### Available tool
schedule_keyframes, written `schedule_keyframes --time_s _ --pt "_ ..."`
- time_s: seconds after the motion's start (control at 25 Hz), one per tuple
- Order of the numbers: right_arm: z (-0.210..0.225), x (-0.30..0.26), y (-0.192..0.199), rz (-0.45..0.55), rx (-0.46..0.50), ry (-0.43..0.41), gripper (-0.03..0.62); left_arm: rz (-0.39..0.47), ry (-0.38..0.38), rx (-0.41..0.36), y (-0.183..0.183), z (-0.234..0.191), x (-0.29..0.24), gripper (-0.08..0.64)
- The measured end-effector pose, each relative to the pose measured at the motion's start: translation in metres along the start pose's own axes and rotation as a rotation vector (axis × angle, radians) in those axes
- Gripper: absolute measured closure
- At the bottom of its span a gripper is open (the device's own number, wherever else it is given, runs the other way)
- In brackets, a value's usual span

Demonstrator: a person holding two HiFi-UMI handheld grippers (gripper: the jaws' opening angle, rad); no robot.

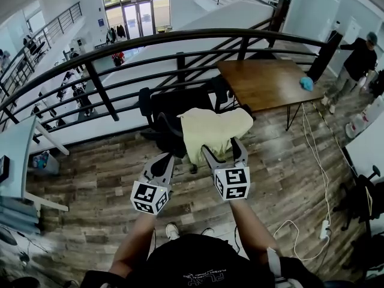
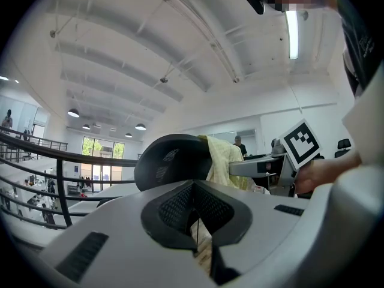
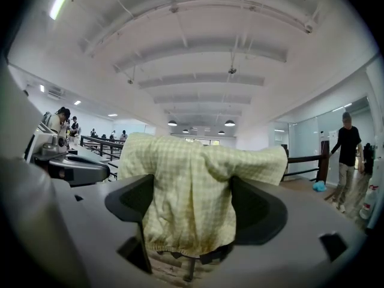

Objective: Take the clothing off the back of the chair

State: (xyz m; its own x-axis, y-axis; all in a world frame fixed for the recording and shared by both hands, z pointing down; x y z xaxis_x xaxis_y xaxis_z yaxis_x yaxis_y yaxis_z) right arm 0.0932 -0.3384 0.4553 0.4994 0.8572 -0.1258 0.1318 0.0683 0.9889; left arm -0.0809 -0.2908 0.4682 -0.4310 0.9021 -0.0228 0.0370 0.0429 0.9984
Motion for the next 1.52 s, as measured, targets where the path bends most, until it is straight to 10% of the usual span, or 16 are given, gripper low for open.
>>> schedule_keyframes --time_s 0.28,0.8,1.52 --pt "-0.001 0.002 0.002 -0.022 -0.011 -0.005 0.212 0.004 0.006 -0.002 -0.001 -0.001 -0.001 0.546" --pt "-0.006 0.025 -0.008 0.02 0.033 0.026 0.531 -0.005 0.028 -0.018 0.0 0.01 0.004 0.546" --pt "-0.002 0.045 -0.079 0.176 0.119 0.051 0.543 0.055 0.053 -0.051 -0.029 0.016 0.002 0.546"
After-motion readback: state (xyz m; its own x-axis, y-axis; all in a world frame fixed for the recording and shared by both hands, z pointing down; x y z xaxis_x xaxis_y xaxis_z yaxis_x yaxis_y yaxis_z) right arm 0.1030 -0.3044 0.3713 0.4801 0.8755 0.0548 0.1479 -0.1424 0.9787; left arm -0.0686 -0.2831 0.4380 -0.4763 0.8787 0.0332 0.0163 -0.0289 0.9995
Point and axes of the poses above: the fingertips, and each gripper's own axes: x backward along the fingers, z to its right, y out of its underside, the point moved 3 cm from there along x, backward along the fingers, and after that the axes turned 6 degrees about -y, right-handed, at the moved point
